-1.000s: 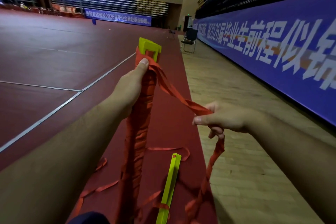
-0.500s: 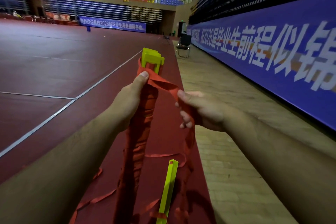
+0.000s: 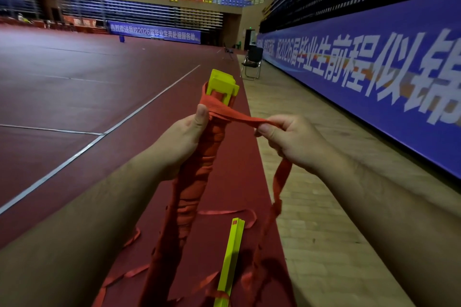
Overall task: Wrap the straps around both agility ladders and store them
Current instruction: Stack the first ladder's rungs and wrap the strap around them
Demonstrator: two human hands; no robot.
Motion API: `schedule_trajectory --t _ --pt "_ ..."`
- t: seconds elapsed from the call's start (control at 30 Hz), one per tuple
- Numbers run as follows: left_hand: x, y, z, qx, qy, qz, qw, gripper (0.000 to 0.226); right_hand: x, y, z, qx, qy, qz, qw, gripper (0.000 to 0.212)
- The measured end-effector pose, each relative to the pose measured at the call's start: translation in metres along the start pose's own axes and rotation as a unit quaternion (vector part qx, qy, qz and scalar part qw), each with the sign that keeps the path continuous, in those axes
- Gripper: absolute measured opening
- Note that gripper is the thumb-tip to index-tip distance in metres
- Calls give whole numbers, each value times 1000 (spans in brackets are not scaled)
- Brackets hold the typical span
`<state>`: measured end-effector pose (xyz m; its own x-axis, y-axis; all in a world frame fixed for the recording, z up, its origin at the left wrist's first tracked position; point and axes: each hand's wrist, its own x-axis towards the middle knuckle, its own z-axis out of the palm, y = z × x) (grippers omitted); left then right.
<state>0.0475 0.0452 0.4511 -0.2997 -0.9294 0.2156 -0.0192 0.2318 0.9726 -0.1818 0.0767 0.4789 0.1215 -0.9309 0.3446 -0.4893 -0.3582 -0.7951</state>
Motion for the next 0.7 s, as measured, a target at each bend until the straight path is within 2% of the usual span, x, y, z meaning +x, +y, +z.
schedule_trajectory --t 0.13,0.23,0.3,0.47,0.6,0.7 --pt "-3 -1 1 -83 -58 16 995 73 -5 2 3 33 -50 11 998 43" --pt "-5 -5 -2 -125 -88 -5 988 76 -5 5 8 87 -85 34 992 41" --pt "-6 -8 -1 -158 -100 -23 982 67 -5 9 9 98 -87 42 990 38" --pt "-8 -13 8 -197 -59 -48 977 65 -4 21 10 89 -82 74 990 30" --pt "-9 -16 19 -209 -30 -25 977 64 -5 26 7 64 -34 56 996 19" --pt "-2 -19 25 -163 -29 10 986 74 -3 26 8 48 -6 43 998 19"
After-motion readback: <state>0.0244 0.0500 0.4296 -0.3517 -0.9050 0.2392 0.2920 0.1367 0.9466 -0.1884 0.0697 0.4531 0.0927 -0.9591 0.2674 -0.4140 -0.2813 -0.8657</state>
